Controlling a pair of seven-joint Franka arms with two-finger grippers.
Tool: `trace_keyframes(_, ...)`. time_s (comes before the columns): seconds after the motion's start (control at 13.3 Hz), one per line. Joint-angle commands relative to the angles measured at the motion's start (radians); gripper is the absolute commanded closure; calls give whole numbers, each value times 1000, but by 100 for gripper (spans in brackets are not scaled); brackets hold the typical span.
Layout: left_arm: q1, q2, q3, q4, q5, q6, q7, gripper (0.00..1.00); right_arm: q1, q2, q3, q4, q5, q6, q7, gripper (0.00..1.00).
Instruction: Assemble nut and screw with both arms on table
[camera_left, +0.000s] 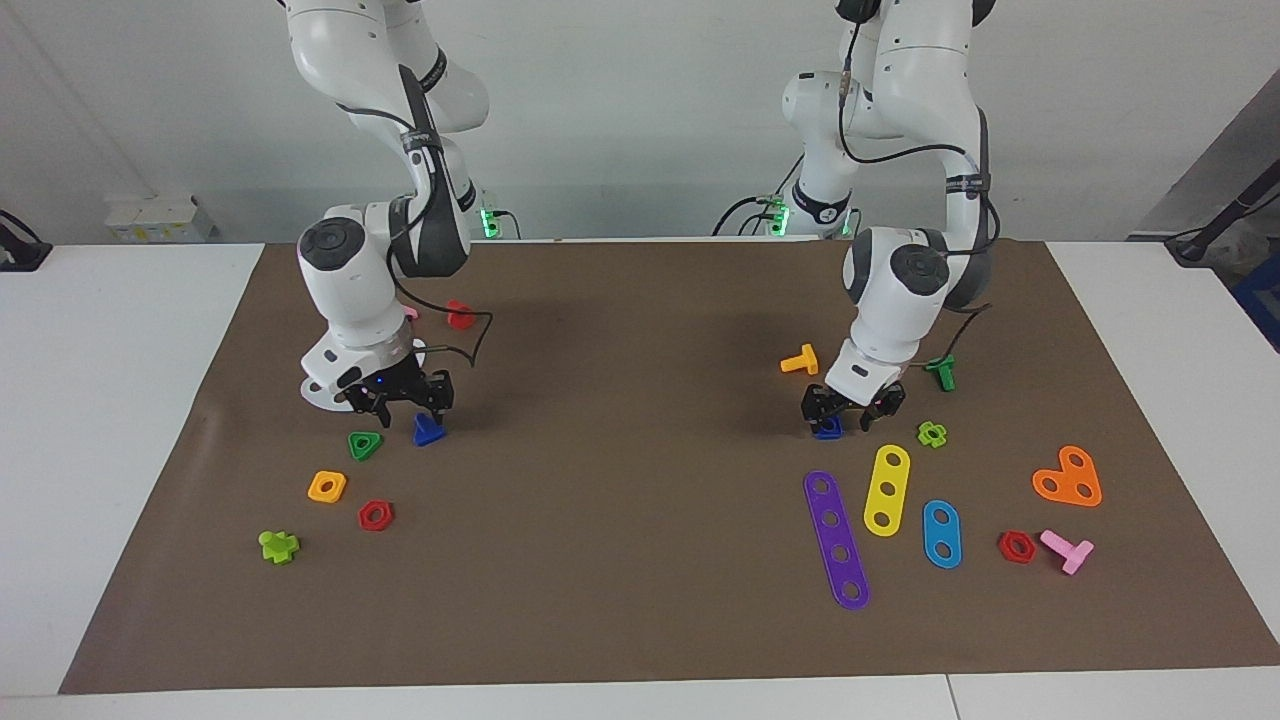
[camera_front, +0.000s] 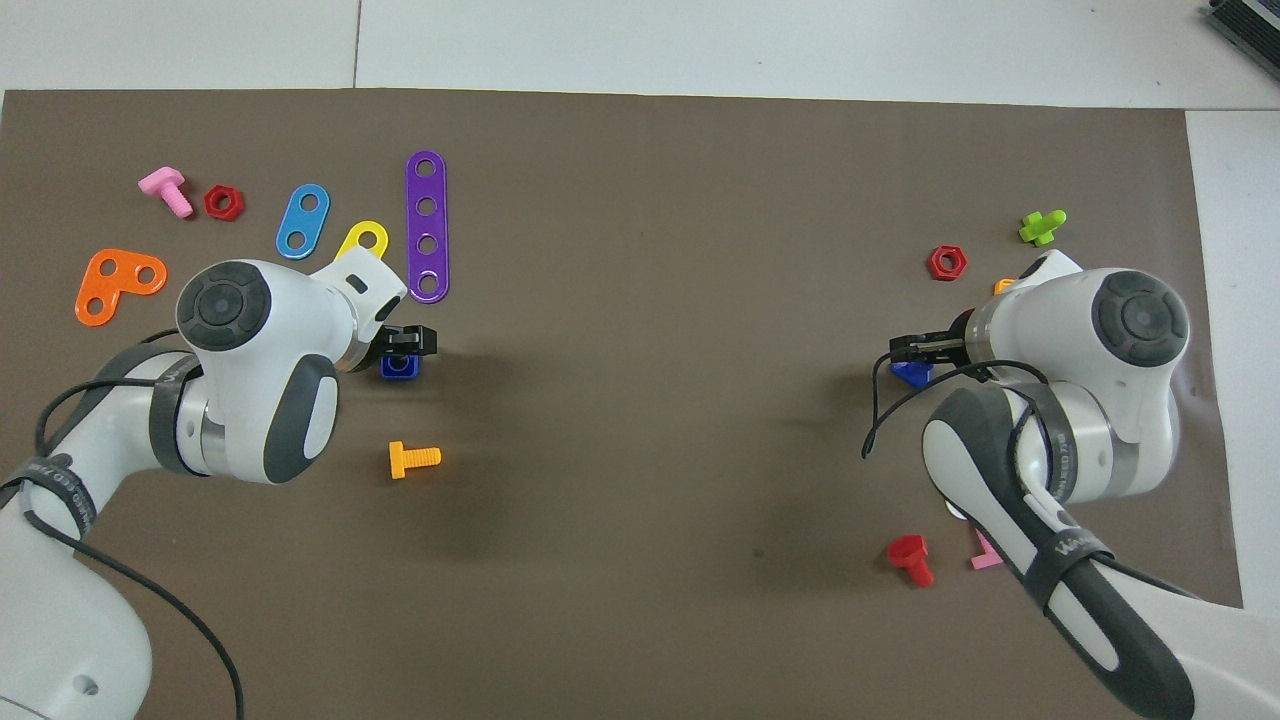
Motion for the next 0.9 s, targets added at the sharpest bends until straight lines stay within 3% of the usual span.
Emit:
trace_keyframes(0.0,-23,2,15,-13,-15,21,14,13,4,-22,3,-56,18,53,-39,23)
trace_keyframes(0.15,-23,13,15,-16,-15,17,84,14,8,-28,3,-76,18,55,-37,28)
trace_keyframes(0.45,-24,7,15,-31,-15,9,99,28,8,-25,5,-79,18,96,-68,41)
trace_keyframes(0.6,-24,3,17,-38,-14,-6,102,51,8,-24,3,-79,18,99,-73,43)
trace_keyframes(0.83,-21,2,17,-32,-14,-34,129,100,6,-24,3,-79,18,98,-82,51)
